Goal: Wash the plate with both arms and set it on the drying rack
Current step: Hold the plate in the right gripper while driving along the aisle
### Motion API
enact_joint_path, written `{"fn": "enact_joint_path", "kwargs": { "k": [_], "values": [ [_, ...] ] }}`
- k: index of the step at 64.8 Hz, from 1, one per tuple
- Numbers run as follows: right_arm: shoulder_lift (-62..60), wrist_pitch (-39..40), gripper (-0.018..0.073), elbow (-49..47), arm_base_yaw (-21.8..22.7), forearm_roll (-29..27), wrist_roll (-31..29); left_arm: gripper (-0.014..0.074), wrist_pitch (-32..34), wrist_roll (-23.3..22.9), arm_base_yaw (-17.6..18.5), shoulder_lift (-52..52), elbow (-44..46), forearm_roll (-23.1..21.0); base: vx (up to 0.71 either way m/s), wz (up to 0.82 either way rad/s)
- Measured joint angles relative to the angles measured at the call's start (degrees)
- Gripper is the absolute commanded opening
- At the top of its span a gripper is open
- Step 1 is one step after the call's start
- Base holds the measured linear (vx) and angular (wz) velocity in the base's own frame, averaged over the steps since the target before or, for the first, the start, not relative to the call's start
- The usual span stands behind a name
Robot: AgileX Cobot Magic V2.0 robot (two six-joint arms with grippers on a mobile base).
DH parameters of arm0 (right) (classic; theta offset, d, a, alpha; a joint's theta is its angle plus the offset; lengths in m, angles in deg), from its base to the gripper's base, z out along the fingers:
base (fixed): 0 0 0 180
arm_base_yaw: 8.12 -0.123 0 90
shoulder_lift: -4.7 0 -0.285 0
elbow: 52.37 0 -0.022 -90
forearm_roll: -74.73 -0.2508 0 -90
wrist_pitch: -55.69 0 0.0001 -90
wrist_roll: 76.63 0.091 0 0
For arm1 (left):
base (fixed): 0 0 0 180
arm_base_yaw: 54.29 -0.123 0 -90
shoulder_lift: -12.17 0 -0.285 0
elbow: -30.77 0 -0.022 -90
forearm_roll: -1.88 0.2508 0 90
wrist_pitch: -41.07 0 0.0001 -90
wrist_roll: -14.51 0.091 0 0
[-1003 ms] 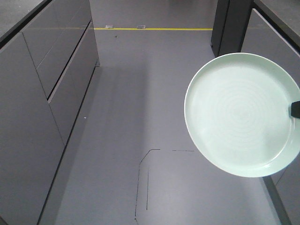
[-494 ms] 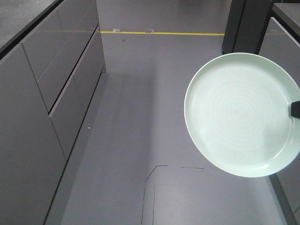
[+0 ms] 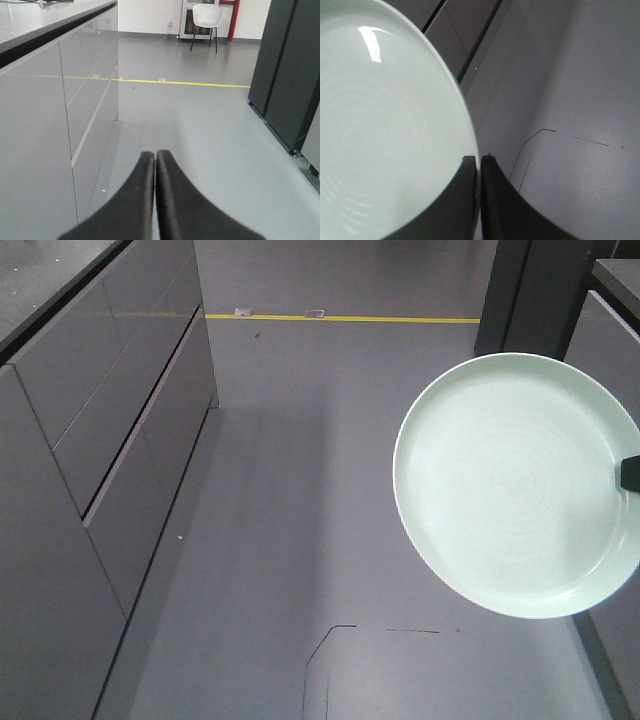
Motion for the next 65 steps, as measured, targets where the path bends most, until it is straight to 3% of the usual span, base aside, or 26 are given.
{"fn": "enact_joint_path", "kwargs": {
  "k": [65],
  "values": [
    [0.00, 0.00, -0.0006, 0.00, 0.00, 0.00, 0.00, -0.0006, 0.00, 0.00, 0.00, 0.00, 0.00, 0.00, 0.21, -0.07]
  ]
}}
